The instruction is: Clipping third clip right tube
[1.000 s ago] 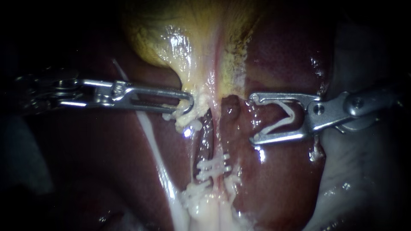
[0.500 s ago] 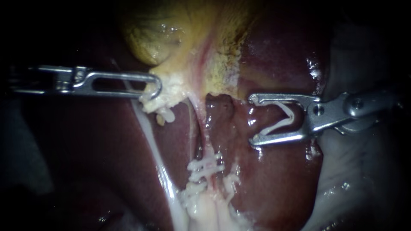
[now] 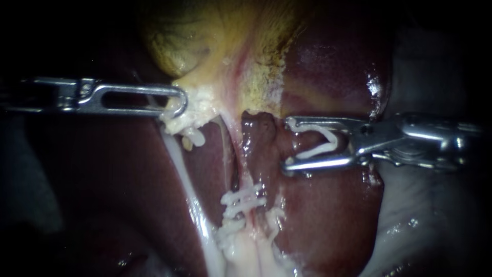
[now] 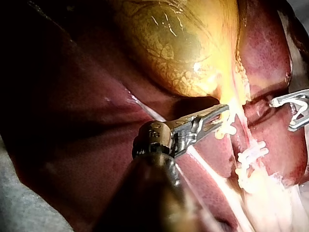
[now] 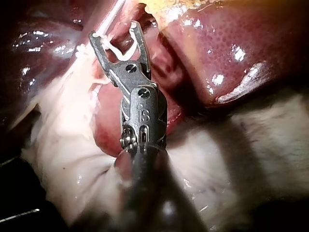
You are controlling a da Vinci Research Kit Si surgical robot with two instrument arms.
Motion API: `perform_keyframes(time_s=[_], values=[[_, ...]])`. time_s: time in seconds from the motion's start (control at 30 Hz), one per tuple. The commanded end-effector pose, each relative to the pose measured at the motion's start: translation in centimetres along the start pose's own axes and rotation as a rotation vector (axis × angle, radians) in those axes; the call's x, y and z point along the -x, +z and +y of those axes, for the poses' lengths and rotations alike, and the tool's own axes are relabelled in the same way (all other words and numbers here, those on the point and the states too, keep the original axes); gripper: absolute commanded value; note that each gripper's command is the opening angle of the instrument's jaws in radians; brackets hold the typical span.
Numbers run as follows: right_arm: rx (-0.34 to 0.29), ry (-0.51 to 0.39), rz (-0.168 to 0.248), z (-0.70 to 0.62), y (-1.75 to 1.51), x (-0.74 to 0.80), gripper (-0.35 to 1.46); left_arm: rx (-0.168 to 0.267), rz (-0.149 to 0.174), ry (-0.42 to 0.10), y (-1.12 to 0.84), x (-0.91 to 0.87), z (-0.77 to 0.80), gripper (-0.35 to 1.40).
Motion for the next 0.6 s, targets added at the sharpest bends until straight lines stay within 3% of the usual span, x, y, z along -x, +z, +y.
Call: perform_keyframes(time_s=[0.03, 0.6], values=[[0.003, 0.009, 0.000, 0.02, 0.04, 0.02, 0.50, 0.001, -0.001, -0.001, 0.00, 0.00, -0.01, -0.35], [0.014, 0.054, -0.042, 0.28, 0.57, 0.30, 0.49, 0.006, -0.004, -0.002, 0.01, -0.01, -0.05, -0.35]])
